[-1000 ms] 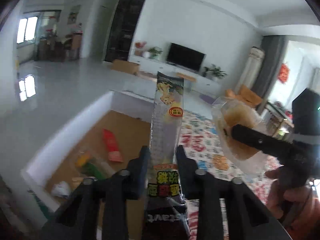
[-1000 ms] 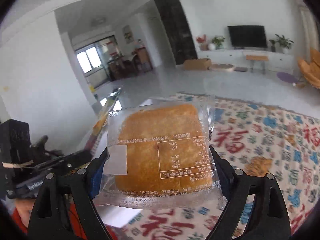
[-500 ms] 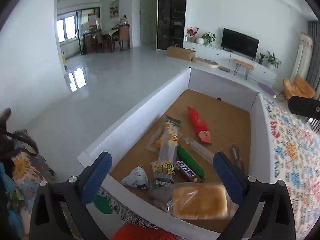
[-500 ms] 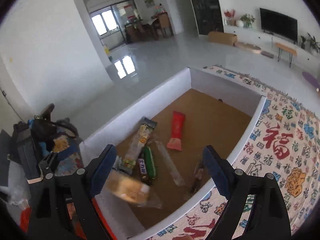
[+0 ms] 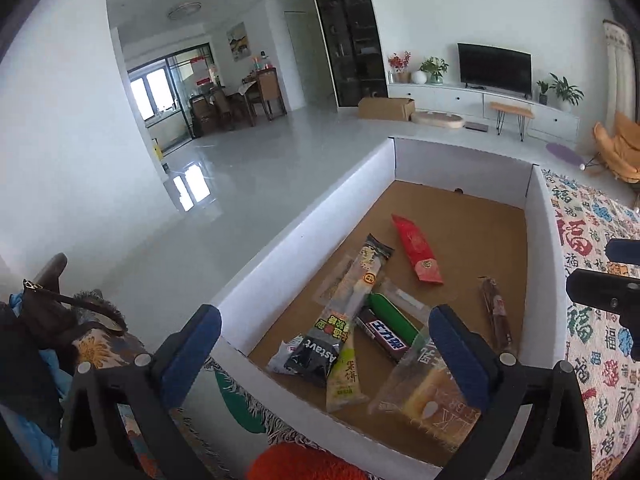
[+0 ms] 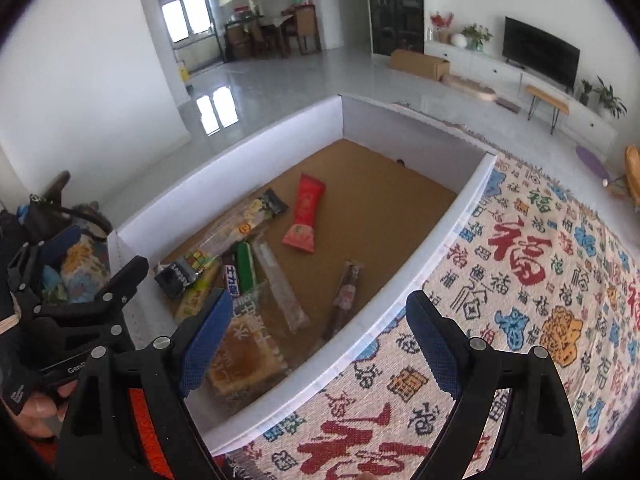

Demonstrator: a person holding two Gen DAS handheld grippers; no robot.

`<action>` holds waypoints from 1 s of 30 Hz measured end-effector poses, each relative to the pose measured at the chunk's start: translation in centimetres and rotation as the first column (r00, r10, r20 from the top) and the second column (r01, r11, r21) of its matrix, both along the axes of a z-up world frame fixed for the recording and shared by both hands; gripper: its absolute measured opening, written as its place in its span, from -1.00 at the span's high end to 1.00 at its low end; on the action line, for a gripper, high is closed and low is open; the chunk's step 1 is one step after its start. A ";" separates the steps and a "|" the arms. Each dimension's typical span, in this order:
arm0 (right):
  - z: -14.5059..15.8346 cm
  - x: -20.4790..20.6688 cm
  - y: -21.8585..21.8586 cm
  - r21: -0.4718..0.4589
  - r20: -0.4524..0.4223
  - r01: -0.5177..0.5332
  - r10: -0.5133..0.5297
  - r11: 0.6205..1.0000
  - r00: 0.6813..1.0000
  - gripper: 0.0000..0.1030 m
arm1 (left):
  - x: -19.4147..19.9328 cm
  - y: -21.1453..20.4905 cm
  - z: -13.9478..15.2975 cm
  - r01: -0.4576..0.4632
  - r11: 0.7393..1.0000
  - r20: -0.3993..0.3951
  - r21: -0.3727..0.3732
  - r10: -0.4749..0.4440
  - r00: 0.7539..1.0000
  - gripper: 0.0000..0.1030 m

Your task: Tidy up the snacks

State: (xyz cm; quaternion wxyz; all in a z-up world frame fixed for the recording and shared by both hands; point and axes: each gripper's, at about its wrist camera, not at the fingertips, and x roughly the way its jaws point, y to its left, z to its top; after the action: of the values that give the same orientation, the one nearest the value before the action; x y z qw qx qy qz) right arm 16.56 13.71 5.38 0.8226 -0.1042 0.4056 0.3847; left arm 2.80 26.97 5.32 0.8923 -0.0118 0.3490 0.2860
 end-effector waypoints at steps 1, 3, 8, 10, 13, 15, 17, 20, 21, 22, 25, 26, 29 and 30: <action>-0.1 0.0 -0.1 0.001 -0.005 0.004 -0.004 1.000 1.000 -0.76 | 0.0 -0.1 -0.1 0.002 1.000 -0.002 0.004 -0.002 1.000 -0.99; -0.2 -0.1 -0.3 -0.002 -0.010 0.010 -0.010 1.000 1.000 -0.76 | 0.1 -0.2 -0.2 0.010 1.000 -0.016 0.001 -0.010 1.000 -0.99; -0.4 -0.9 -0.4 -0.025 -0.005 0.008 -0.008 1.000 1.000 -0.76 | 0.0 0.3 -0.5 0.016 0.997 -0.034 -0.071 -0.019 0.999 -0.99; -0.4 -1.2 -0.3 -0.033 -0.001 0.005 -0.005 0.999 1.000 -0.76 | -0.1 0.5 -0.5 0.019 0.996 -0.029 -0.085 -0.022 0.999 -0.99; -0.4 -1.6 0.0 -0.038 -0.002 0.001 -0.001 0.999 1.000 -0.76 | -0.2 0.7 -0.5 0.012 0.996 -0.034 -0.090 -0.015 0.999 -0.99; -0.3 -1.8 0.2 -0.039 -0.005 -0.002 0.002 0.999 1.000 -0.76 | -0.2 0.9 -0.3 0.001 0.996 -0.036 -0.092 -0.004 0.999 -0.99; -0.1 -2.2 0.5 -0.038 -0.005 -0.008 0.008 0.999 1.000 -0.76 | -0.3 1.2 -0.2 -0.014 0.996 -0.042 -0.094 0.010 0.999 -1.00; 0.3 -2.6 0.9 -0.037 0.002 -0.018 0.018 0.999 1.000 -0.76 | -0.5 1.5 0.1 -0.015 0.995 -0.035 -0.099 0.011 0.999 -1.00; 0.5 -2.7 1.0 -0.037 0.006 -0.021 0.022 0.999 1.000 -0.76 | -0.6 1.7 0.2 -0.011 0.994 -0.029 -0.105 0.008 1.000 -1.00; 0.6 -2.8 1.2 -0.039 0.013 -0.024 0.024 0.999 1.000 -0.76 | -0.7 1.8 0.2 -0.012 0.994 -0.026 -0.112 0.009 1.000 -1.00; 0.7 -3.0 1.6 -0.049 0.025 -0.028 0.030 0.998 0.999 -0.76 | -0.8 2.4 0.2 -0.011 0.990 -0.027 -0.143 0.008 1.000 -1.00; 0.7 -3.1 1.7 -0.053 0.026 -0.029 0.030 0.998 0.999 -0.76 | -0.9 2.4 0.2 -0.017 0.990 -0.025 -0.138 0.014 1.000 -0.99; 0.6 -3.1 1.9 -0.056 0.025 -0.029 0.031 0.998 0.999 -0.76 | -1.0 2.5 0.3 -0.023 0.992 -0.023 -0.125 0.020 1.000 -0.99; 0.6 -3.2 2.0 -0.058 0.025 -0.030 0.032 0.998 0.999 -0.76 | -1.1 2.5 0.3 -0.024 0.992 -0.022 -0.124 0.021 1.000 -0.99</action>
State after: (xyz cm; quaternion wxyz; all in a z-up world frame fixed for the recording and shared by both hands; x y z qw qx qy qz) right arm 13.40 15.73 5.96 0.8183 -0.1391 0.4042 0.3843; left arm 1.72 29.44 5.58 0.8830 -0.0682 0.3749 0.2739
